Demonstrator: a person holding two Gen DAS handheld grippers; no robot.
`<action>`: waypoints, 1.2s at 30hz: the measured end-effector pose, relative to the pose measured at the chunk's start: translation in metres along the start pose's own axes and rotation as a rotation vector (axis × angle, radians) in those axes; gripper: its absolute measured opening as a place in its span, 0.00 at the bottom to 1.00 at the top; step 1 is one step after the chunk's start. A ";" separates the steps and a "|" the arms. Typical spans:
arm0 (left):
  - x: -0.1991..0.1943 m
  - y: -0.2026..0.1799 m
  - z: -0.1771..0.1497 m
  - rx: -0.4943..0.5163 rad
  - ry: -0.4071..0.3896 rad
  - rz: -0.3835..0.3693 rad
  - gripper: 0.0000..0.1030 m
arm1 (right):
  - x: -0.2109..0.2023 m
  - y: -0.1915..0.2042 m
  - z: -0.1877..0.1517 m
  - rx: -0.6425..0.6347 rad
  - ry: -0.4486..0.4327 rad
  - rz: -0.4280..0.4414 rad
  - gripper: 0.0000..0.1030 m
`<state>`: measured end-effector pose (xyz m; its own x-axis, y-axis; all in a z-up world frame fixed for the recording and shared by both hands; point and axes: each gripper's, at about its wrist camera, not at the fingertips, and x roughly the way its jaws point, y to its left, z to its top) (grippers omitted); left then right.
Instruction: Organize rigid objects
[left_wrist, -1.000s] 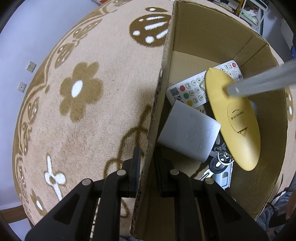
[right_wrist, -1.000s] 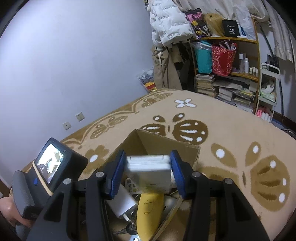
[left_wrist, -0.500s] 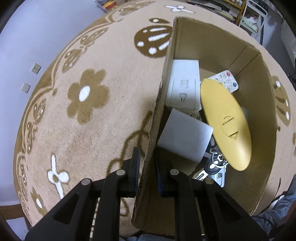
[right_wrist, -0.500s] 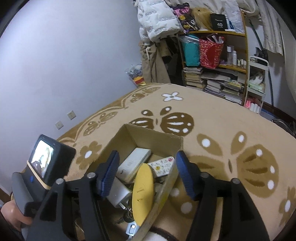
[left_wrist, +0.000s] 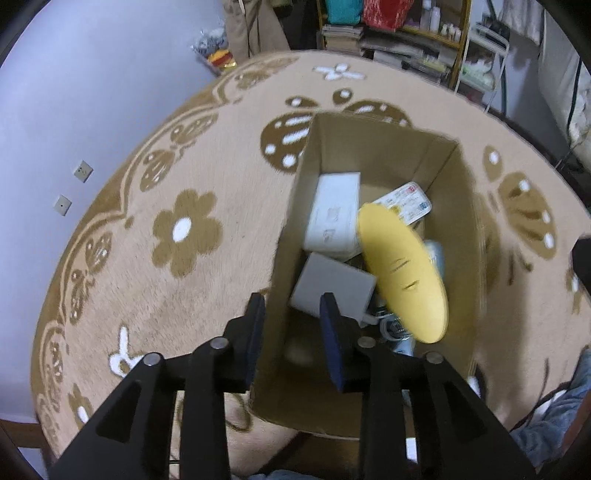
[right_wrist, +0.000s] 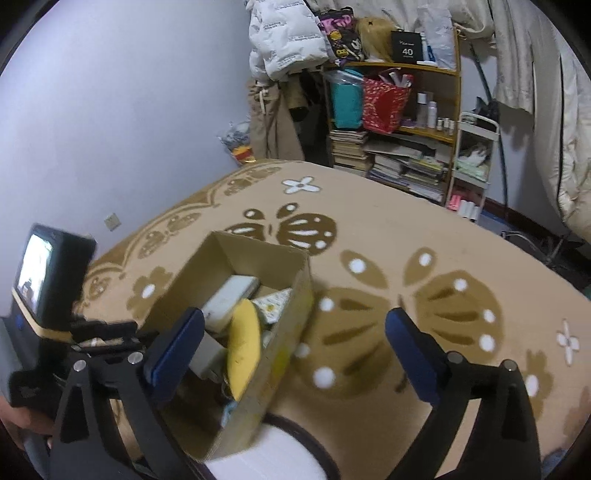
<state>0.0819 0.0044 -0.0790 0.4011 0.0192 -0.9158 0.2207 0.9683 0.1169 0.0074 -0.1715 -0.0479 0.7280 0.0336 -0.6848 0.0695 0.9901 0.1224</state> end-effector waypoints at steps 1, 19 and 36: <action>-0.004 -0.001 -0.001 -0.002 -0.008 -0.015 0.38 | -0.004 -0.002 -0.002 0.002 0.002 -0.008 1.00; -0.074 -0.039 -0.032 0.131 -0.208 0.053 0.89 | -0.060 -0.016 -0.041 0.056 -0.011 -0.069 1.00; -0.139 -0.034 -0.072 0.098 -0.442 0.017 0.91 | -0.112 -0.033 -0.061 0.135 -0.144 -0.092 1.00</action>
<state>-0.0455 -0.0127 0.0162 0.7417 -0.0943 -0.6641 0.2857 0.9402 0.1856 -0.1184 -0.1994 -0.0191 0.8039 -0.0854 -0.5887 0.2235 0.9605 0.1659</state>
